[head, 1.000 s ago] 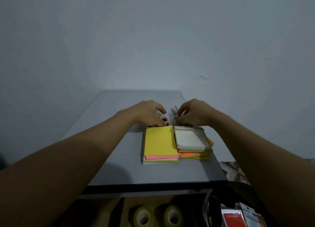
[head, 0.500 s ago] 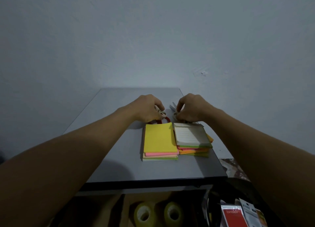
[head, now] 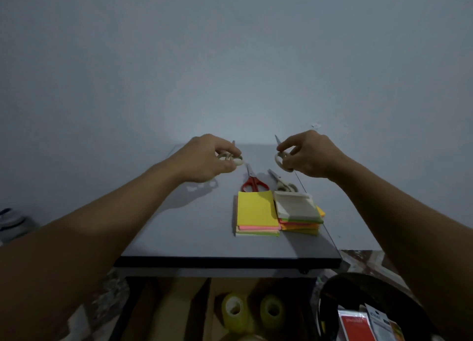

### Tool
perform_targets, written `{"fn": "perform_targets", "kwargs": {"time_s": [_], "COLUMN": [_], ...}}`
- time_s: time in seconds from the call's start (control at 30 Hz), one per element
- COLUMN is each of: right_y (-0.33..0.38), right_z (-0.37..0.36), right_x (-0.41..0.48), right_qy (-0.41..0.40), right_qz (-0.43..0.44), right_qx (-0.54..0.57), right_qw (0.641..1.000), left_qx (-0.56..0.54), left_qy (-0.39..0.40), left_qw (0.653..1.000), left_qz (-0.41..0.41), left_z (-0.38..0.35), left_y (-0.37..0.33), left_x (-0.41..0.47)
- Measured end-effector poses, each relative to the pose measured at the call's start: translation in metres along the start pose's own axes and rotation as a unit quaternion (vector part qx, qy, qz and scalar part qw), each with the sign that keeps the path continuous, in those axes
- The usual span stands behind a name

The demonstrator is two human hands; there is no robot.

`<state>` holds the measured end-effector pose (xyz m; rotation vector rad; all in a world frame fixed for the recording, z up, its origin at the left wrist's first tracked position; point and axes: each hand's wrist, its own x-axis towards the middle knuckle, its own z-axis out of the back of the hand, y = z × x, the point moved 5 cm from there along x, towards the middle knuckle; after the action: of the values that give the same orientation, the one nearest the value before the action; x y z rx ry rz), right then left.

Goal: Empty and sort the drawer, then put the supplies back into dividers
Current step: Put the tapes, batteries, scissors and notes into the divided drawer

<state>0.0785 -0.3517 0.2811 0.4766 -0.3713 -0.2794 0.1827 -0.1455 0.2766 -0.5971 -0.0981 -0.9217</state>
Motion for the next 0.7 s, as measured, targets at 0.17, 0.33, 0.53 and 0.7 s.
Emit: {"fn": "perform_targets", "kwargs": {"time_s": [0.17, 0.33, 0.53, 0.7], "right_y": [0.039, 0.070, 0.089, 0.088], "right_z": [0.013, 0.002, -0.029, -0.054], "right_x": [-0.043, -0.095, -0.156, -0.197], "right_qy": [0.011, 0.034, 0.045, 0.035], "right_qz": [0.018, 0.036, 0.044, 0.046], "right_qx": [0.038, 0.076, 0.095, 0.118], "right_qw": [0.999, 0.996, 0.993, 0.991], "left_qx": [-0.024, -0.033, -0.053, -0.062], "left_qy": [-0.009, -0.007, 0.001, 0.017], "left_qw": [0.999, 0.999, 0.998, 0.997], "left_qz": [0.020, 0.017, 0.037, 0.051], "left_z": [0.037, 0.051, 0.038, 0.016], "left_y": [-0.008, -0.011, 0.004, 0.013], "left_x": [-0.065, -0.134, -0.209, -0.261]}}
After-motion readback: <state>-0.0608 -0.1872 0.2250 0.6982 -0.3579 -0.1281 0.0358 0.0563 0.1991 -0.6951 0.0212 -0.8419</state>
